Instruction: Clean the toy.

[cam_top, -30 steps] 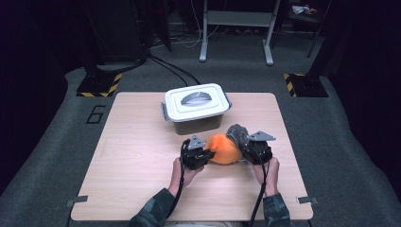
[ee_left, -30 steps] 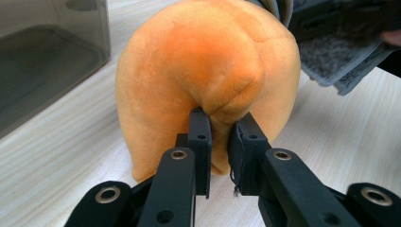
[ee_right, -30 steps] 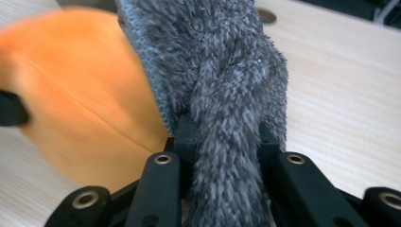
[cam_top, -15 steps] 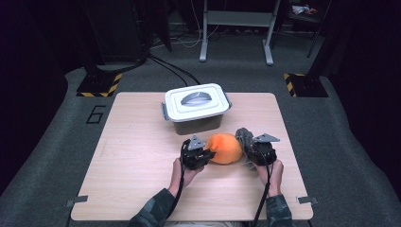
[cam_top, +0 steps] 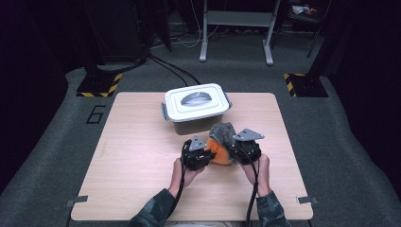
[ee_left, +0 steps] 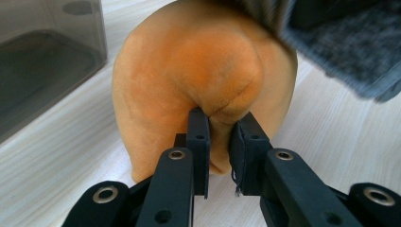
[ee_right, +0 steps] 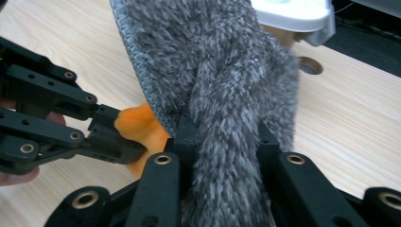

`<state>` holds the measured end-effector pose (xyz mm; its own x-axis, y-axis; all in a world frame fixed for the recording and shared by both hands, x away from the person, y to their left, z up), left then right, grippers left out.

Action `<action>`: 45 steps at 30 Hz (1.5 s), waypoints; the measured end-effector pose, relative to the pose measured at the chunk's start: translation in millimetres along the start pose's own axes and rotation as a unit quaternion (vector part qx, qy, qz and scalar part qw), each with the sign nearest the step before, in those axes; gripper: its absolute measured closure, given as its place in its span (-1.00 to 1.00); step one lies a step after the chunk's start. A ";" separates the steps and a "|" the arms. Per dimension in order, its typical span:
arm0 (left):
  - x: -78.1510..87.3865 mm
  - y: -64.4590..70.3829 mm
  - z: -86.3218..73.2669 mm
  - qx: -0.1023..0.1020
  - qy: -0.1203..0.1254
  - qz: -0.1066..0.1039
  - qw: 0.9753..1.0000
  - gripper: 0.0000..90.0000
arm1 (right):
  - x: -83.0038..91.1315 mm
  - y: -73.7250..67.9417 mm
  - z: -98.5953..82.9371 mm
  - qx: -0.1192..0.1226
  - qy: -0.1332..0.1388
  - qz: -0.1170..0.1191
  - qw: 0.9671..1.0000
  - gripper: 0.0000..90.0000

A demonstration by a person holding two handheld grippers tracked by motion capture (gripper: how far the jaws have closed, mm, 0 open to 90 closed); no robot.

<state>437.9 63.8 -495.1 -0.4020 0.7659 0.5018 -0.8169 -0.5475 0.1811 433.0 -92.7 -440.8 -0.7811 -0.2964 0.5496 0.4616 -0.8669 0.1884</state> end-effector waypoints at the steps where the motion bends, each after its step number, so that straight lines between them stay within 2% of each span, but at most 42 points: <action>1: 0.1 -0.9 -0.2 0.002 0.001 -0.001 1.000 0.75 | -2.7 -0.5 -0.1 0.010 -0.002 -0.003 1.000 0.58; 8: -1.4 -0.4 -1.0 0.003 0.004 -0.005 1.000 0.75 | -4.8 7.7 -5.0 -0.002 -0.010 -0.001 1.000 0.57; 11: -1.7 -0.9 -1.0 0.003 0.003 -0.008 1.000 0.75 | -4.7 16.0 -10.5 -0.009 -0.016 -0.013 1.000 0.57; 18: -1.3 -3.2 -1.7 0.005 0.002 -0.009 1.000 0.75 | -9.3 36.7 -31.0 -0.041 -0.035 -0.032 0.998 0.57; 26: -1.4 -3.9 -1.6 0.006 0.003 -0.007 1.000 0.75 | -23.6 55.6 -57.1 -0.075 -0.069 -0.046 0.994 0.57; 32: -1.2 -4.3 -2.3 0.008 0.005 -0.006 1.000 0.74 | -41.9 63.0 -77.6 -0.108 -0.105 -0.037 0.988 0.57; 33: -1.0 -4.4 -2.4 0.008 0.005 -0.006 1.000 0.74 | -44.1 64.1 -79.6 -0.103 -0.106 -0.037 0.988 0.57; 35: -0.7 -4.5 -2.4 0.008 0.006 -0.005 1.000 0.74 | -46.6 63.9 -82.9 -0.112 -0.115 -0.036 0.986 0.57; 39: -0.1 -5.5 -2.4 0.013 0.009 -0.006 1.000 0.73 | -34.1 65.4 -76.1 -0.108 -0.098 -0.055 0.988 0.57; 43: 0.5 -5.7 -2.4 0.013 0.010 -0.006 1.000 0.72 | -11.6 62.0 -59.2 -0.097 -0.057 -0.056 0.992 0.57; 45: 0.6 -5.6 -2.3 0.015 0.010 -0.007 1.000 0.71 | -3.1 55.6 -49.9 -0.086 -0.039 -0.047 0.994 0.57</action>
<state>441.3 68.1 -497.7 -0.3985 0.7804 0.4818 -0.8107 -0.5454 0.2130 440.1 -160.0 -472.7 -0.7795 -0.1857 0.5982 0.3051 -0.9467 0.1038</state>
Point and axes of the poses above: each handheld gripper's, and its own axes: x roughly backward along the jaws, z roughly out of its top, y roughly to its right, the point moved 4 cm from there along -x, roughly forward along the jaws, and after that the axes turned 8 degrees about -z, right-handed, at the moved point
